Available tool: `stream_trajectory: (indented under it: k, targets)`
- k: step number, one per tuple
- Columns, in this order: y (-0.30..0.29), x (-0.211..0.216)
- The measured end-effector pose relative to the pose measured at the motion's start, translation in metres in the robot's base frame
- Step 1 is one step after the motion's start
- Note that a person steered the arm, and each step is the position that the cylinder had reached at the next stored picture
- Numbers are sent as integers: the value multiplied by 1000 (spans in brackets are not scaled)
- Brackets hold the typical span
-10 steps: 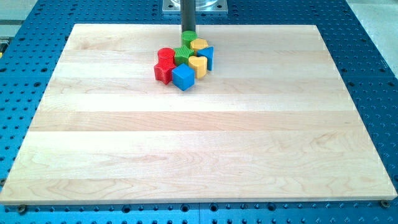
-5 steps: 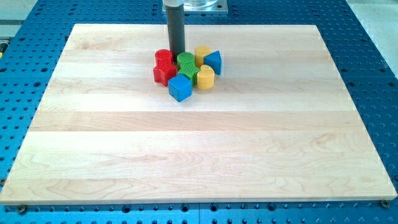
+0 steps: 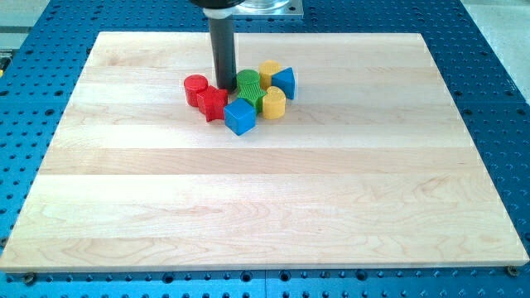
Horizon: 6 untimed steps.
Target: Separate the red blocks from the group of blocks
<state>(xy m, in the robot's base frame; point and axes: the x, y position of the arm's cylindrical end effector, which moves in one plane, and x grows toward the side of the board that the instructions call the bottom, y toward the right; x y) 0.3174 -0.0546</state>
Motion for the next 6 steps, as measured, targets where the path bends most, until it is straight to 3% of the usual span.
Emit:
stream_trajectory:
  k: [1,3,5,6]
  targets:
    - [2,-39]
    - [7,-74]
    - [7,-25]
    - [7,-25]
